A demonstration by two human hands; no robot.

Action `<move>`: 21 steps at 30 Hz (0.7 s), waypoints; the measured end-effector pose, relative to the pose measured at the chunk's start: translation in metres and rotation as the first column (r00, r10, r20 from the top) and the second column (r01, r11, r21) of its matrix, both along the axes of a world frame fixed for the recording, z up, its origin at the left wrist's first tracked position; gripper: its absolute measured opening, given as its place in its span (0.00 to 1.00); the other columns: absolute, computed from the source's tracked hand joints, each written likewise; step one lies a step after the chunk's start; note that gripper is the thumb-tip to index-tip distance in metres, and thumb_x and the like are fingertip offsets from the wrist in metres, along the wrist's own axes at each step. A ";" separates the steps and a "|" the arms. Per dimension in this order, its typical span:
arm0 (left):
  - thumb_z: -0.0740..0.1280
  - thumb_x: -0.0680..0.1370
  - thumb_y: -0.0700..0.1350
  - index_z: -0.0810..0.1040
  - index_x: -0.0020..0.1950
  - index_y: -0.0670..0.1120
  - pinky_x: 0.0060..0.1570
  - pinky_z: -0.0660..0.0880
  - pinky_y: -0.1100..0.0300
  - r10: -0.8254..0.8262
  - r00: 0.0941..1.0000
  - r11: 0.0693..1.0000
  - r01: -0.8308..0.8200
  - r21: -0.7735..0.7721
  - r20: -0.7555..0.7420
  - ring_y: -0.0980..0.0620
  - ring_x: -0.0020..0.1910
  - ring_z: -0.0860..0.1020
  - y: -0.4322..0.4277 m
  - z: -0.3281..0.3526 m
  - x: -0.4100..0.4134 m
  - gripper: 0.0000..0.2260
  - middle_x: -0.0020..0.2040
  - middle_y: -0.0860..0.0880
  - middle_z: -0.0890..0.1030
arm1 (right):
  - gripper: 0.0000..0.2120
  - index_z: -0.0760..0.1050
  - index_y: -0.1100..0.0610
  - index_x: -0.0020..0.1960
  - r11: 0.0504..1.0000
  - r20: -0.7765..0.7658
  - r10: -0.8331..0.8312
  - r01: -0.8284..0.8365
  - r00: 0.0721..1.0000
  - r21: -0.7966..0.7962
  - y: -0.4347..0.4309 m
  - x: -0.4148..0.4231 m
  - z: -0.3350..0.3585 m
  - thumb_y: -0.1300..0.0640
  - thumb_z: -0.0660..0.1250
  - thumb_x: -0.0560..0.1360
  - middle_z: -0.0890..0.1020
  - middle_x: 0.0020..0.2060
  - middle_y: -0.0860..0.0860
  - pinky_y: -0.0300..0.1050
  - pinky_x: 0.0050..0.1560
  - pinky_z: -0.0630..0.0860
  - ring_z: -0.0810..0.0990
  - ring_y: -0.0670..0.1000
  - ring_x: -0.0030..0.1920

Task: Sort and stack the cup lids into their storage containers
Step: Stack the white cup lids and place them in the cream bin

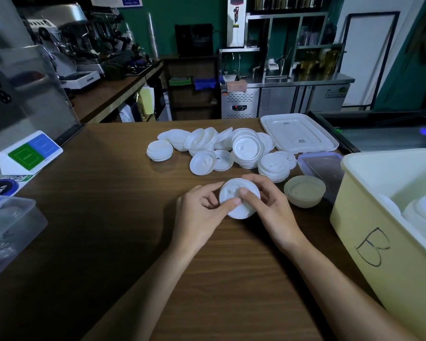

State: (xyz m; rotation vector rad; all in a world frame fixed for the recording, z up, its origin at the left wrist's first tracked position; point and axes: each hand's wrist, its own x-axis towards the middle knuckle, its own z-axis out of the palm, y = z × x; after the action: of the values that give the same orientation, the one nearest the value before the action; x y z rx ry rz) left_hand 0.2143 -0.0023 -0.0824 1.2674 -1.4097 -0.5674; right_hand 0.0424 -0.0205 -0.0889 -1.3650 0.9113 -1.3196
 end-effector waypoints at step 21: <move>0.74 0.78 0.57 0.78 0.72 0.51 0.69 0.77 0.43 -0.320 0.902 0.894 0.389 0.221 -0.291 0.51 0.69 0.79 -0.010 -0.008 0.011 0.24 0.66 0.52 0.83 | 0.11 0.82 0.56 0.63 0.999 0.053 -0.018 0.019 0.998 -0.025 -0.004 -0.002 -0.004 0.58 0.71 0.82 0.86 0.59 0.52 0.40 0.62 0.77 0.83 0.49 0.62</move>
State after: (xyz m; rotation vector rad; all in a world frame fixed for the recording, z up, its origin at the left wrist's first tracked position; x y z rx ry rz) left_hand 0.2249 -0.0124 -0.0902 1.1033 -1.3906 -1.1705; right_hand 0.0399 -0.0244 -0.0929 -1.3377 0.8755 -1.3797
